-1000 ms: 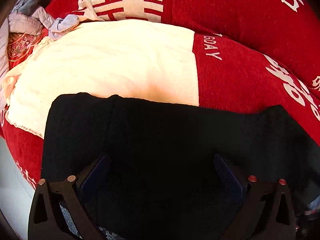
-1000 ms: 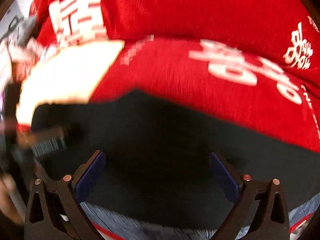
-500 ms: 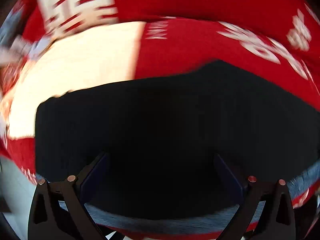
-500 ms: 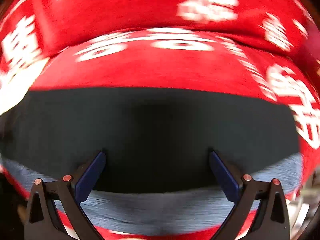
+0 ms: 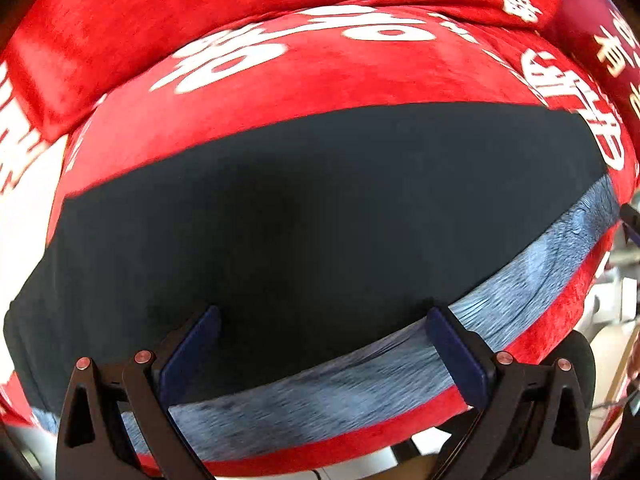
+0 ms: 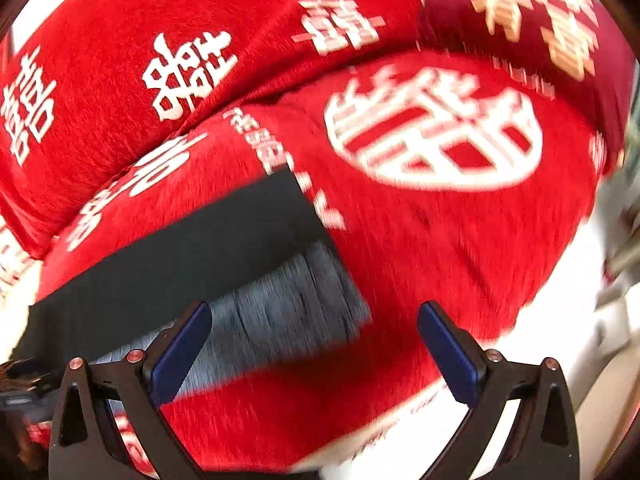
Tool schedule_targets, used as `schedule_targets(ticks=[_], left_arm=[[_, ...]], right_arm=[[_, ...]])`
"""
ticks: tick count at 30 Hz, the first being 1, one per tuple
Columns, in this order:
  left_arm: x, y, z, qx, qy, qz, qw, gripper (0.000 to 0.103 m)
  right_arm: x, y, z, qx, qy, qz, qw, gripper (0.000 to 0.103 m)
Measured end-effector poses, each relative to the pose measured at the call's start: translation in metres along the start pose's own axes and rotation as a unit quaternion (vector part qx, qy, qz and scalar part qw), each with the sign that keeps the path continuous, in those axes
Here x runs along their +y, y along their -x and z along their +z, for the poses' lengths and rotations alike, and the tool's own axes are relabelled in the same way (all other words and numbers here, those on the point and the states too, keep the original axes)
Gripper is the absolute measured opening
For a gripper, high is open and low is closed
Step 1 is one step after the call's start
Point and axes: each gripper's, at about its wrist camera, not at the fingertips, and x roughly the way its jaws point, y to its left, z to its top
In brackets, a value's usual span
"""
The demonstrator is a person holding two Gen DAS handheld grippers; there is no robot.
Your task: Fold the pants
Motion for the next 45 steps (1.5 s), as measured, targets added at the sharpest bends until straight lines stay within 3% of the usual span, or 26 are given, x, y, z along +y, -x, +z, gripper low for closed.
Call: schedule_targets(ticks=[1,2,3,4,5,7,8,12,16,19,21,22,23,24,25,26,30,33,36,38,41,45], left_arm=[[-0.008,-0.002,0.005,-0.001,-0.005,0.000,1.0000,0.103],[-0.014,-0.004,0.009,0.000,-0.008,-0.002,1.0000,0.103],[-0.021,-0.006,0.013,0.001,-0.007,0.002,1.0000,0.103],[-0.022,-0.008,0.016,0.003,-0.003,0.005,1.0000,0.103],[-0.026,-0.011,0.019,0.004,0.002,0.005,1.0000,0.103],[-0.025,-0.011,0.021,0.005,0.009,0.001,0.9999,0.103],[-0.025,-0.011,0.021,0.006,0.008,0.001,0.9999,0.103],[-0.026,-0.005,0.025,-0.003,0.026,0.005,0.9996,0.103],[-0.036,-0.001,0.032,-0.016,0.020,0.009,0.9996,0.103],[-0.044,-0.014,0.031,0.003,0.008,0.018,0.9998,0.103],[-0.042,-0.011,0.033,0.004,0.016,0.016,0.9997,0.103],[-0.042,-0.008,0.034,0.002,0.017,0.012,0.9998,0.103],[-0.044,-0.005,0.035,-0.002,0.017,0.005,0.9998,0.103],[-0.047,-0.003,0.035,-0.004,0.016,0.000,0.9999,0.103],[-0.051,-0.002,0.037,-0.003,0.015,-0.004,0.9999,0.103],[-0.055,-0.001,0.039,-0.004,0.015,-0.009,0.9998,0.103],[-0.068,-0.012,0.042,0.014,0.034,-0.008,0.9993,0.103],[-0.069,-0.013,0.042,0.006,0.043,0.002,0.9991,0.103],[-0.064,-0.013,0.042,0.005,0.055,0.010,0.9984,0.103],[-0.053,-0.011,0.039,0.006,0.079,0.013,0.9968,0.103],[-0.034,-0.009,0.031,0.003,0.114,0.018,0.9933,0.103],[-0.038,-0.017,0.032,0.006,0.099,0.037,0.9944,0.103]], right_arm=[[-0.004,-0.003,-0.001,0.002,-0.007,0.005,1.000,0.096],[-0.009,-0.008,-0.003,0.004,-0.019,0.012,1.000,0.087],[-0.013,-0.012,-0.003,0.009,-0.028,0.020,0.999,0.073],[-0.018,-0.019,-0.003,0.018,-0.042,0.042,0.998,0.066],[-0.020,-0.024,-0.001,0.024,-0.048,0.061,0.997,0.050],[-0.017,-0.029,0.004,0.018,-0.046,0.071,0.996,0.039],[-0.014,-0.028,0.007,0.013,-0.039,0.070,0.997,0.027],[0.002,-0.008,0.023,-0.025,-0.009,0.079,0.997,0.016],[0.020,0.007,0.040,-0.056,0.026,0.085,0.994,0.016],[0.014,-0.022,0.038,-0.012,0.025,0.056,0.998,0.017],[0.000,-0.036,0.031,0.013,0.007,0.067,0.998,0.019],[-0.005,-0.030,0.029,0.005,-0.004,0.082,0.997,0.025],[-0.011,-0.022,0.027,0.002,-0.017,0.078,0.997,0.044],[-0.016,-0.013,0.025,-0.007,-0.025,0.061,0.998,0.075],[-0.020,-0.003,0.019,-0.027,-0.031,0.052,0.998,0.086],[-0.022,0.004,0.015,-0.042,-0.033,0.055,0.997,0.090],[-0.027,0.009,-0.009,-0.022,-0.056,0.136,0.989,0.090],[-0.005,-0.006,-0.026,0.008,-0.036,0.178,0.983,0.090],[0.026,-0.029,-0.033,0.028,0.002,0.188,0.982,0.089],[0.046,-0.030,-0.029,-0.006,0.036,0.174,0.984,0.090],[0.063,-0.037,-0.018,-0.013,0.053,0.168,0.984,0.090],[0.073,-0.046,-0.010,-0.028,0.070,0.168,0.983,0.088]])
